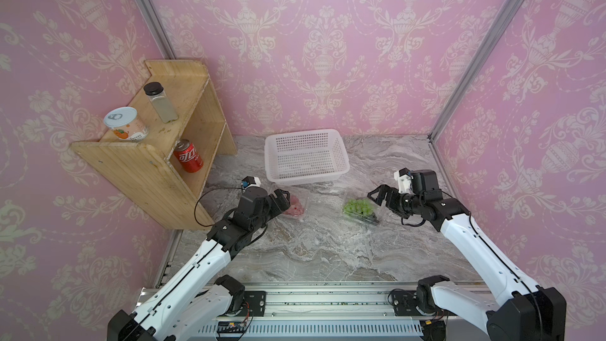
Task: Pack grapes into containers
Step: Move the packing box to the center of the board, then reset both arms
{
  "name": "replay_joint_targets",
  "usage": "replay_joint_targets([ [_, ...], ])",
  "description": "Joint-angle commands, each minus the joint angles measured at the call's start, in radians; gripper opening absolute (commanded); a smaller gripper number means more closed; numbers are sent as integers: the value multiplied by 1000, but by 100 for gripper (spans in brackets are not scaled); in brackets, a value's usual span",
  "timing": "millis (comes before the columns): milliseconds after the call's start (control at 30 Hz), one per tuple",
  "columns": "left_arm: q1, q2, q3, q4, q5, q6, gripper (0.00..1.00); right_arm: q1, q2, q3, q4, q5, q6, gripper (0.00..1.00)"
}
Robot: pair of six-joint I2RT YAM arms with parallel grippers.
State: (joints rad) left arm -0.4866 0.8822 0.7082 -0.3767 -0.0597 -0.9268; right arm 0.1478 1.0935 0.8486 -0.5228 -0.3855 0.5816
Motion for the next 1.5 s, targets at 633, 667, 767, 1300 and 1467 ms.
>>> replay_joint_targets([
  [633, 386, 90, -112, 185, -361, 491, 99, -185, -40, -216, 350, 551, -274, 100],
  [667, 400, 107, -120, 214, -373, 508, 99, -184, -38, -235, 374, 572, -275, 100],
  [767, 463, 171, -139, 317, -328, 563, 99, -185, -34, -288, 481, 597, -296, 100],
  [1300, 582, 640, -223, 1005, -211, 759, 99, -185, 265, -368, 971, 657, -381, 100],
  [1467, 591, 659, -228, 1048, -121, 772, 99, -186, 330, -355, 1064, 630, -385, 100],
])
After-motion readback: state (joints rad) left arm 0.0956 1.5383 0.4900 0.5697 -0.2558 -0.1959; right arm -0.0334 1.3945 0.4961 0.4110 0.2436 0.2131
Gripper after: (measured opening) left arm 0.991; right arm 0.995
